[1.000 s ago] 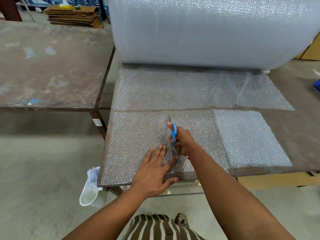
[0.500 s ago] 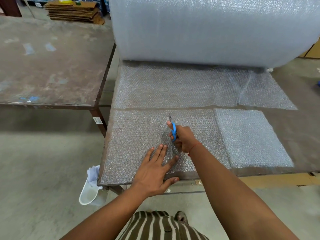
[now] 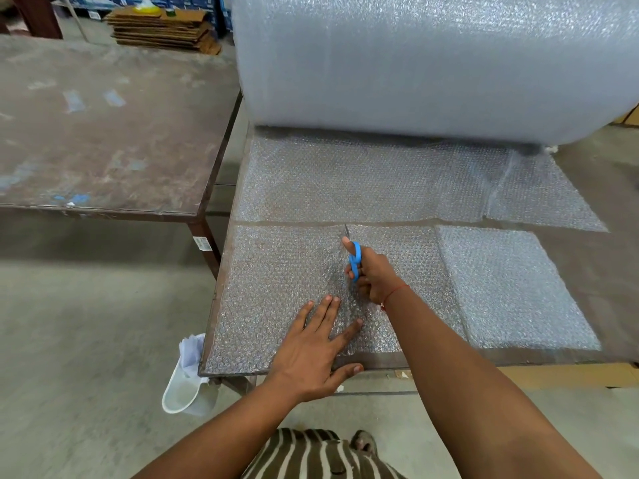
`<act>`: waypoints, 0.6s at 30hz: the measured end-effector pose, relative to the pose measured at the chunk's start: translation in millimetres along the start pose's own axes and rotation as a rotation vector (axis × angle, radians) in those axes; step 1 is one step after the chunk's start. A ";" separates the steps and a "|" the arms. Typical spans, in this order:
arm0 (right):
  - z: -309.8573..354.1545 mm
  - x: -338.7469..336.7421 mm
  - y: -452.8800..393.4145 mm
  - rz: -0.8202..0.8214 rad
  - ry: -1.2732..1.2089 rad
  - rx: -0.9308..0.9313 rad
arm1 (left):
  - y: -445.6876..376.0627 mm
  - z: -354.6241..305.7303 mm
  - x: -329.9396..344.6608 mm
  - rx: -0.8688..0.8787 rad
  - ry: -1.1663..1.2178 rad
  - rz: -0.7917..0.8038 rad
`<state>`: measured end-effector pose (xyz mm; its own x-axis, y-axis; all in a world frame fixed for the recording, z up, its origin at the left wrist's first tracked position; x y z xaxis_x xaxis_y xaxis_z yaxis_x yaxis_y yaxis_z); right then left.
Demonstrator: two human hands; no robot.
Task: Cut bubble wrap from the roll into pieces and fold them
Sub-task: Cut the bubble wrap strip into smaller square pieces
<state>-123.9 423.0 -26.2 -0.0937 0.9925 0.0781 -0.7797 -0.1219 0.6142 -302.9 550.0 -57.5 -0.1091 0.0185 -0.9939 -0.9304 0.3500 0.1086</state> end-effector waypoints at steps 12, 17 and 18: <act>4.5 1.2 -10.8 0.032 -0.009 -0.029 | -1.3 0.3 1.1 -0.001 0.004 0.009; 5.6 -0.4 -10.5 0.003 0.009 -0.036 | -1.2 -0.1 0.7 0.000 0.006 0.009; 6.3 -0.2 -10.0 0.006 0.011 -0.036 | -0.9 -0.2 -0.4 -0.001 0.008 0.008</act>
<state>-112.3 423.9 -27.5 -0.1046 0.9918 0.0731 -0.8009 -0.1276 0.5851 -302.0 549.4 -57.2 -0.1194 0.0135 -0.9928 -0.9299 0.3488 0.1165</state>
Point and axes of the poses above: each hand's wrist, its own y-axis away from the middle knuckle, its own x-axis out of the palm, z = x × y, the point moved 2 cm from there along -y, towards the middle knuckle, and after that the axes turned 8 degrees about -y, right-handed, at the moved point
